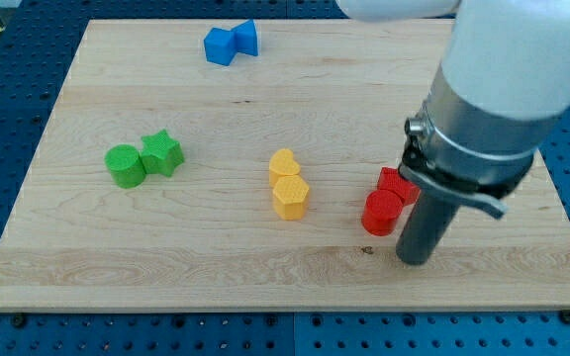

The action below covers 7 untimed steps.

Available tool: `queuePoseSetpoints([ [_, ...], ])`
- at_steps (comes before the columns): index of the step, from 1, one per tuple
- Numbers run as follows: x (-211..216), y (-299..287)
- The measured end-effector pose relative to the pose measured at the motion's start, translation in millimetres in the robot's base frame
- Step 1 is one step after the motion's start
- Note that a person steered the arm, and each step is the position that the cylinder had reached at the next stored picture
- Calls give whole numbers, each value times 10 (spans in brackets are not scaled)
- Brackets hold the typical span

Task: Move the red circle towards top right

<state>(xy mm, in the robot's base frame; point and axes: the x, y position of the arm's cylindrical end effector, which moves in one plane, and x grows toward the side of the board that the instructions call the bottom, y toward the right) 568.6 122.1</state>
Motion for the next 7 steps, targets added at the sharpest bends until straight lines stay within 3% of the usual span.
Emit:
queuePoseSetpoints([
  [5,-169,-574],
  [7,-591,-484],
])
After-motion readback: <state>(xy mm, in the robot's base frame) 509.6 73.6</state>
